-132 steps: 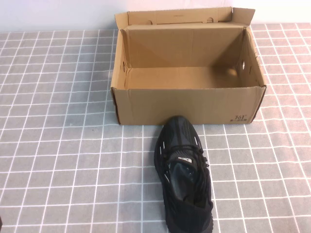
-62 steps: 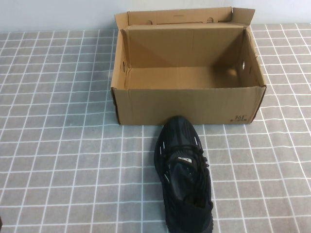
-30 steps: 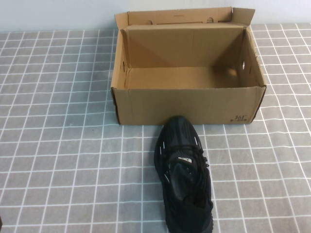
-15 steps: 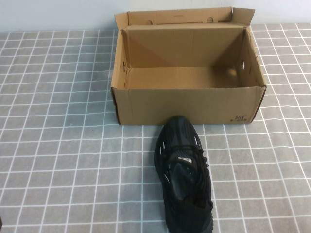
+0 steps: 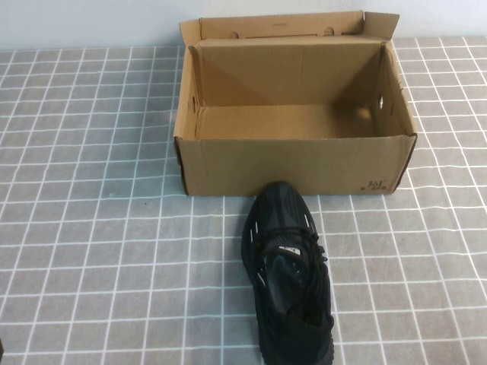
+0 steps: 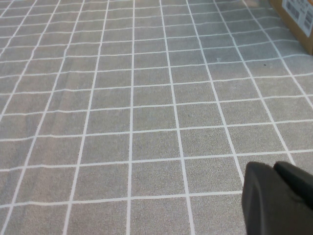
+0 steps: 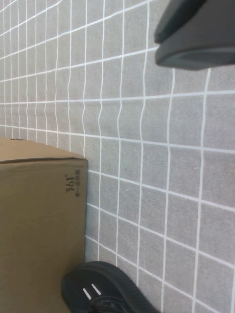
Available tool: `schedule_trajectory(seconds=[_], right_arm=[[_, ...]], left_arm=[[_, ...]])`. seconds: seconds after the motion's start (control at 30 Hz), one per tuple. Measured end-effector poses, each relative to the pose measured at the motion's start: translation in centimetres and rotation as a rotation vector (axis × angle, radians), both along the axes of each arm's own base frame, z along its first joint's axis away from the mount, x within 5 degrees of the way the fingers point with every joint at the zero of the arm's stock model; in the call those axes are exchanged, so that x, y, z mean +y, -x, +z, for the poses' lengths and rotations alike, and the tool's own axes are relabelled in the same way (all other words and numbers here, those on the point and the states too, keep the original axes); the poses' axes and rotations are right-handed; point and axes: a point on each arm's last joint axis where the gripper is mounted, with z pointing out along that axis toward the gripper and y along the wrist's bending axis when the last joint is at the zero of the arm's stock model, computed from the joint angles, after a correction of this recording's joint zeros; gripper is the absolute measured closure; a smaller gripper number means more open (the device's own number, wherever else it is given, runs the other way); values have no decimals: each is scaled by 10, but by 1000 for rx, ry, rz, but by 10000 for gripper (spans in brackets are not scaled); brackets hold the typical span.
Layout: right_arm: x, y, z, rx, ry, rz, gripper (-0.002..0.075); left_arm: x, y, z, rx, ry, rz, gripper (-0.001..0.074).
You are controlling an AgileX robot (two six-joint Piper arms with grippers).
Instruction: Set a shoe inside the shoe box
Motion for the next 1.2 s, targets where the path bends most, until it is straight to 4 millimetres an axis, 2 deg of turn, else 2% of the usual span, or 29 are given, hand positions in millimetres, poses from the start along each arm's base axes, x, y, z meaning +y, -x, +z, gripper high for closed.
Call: schedule_trajectory(seconds=[0.4, 0.5, 0.67, 0.73, 0.9, 1.0, 1.1, 1.2], right_arm=[[0, -1, 3, -28, -16, -8, 743], [0, -2, 11, -92, -147, -30, 742], [-4, -4, 25, -184, -510, -103, 742], [-6, -4, 27, -203, -605, -130, 742], [1, -2, 26, -110, -741, -77, 742], [13, 4, 40, -38, -741, 47, 742], [23, 6, 66, 46, -701, 146, 742], [32, -3, 88, 208, -588, 214, 742]], left_arm=[[0, 0, 0, 0, 0, 0, 736], [0, 0, 0, 0, 0, 0, 736], [0, 0, 0, 0, 0, 0, 736], [0, 0, 0, 0, 0, 0, 736], [0, 0, 0, 0, 0, 0, 736], [0, 0, 0, 0, 0, 0, 736], [0, 0, 0, 0, 0, 0, 736], [0, 0, 0, 0, 0, 0, 736]])
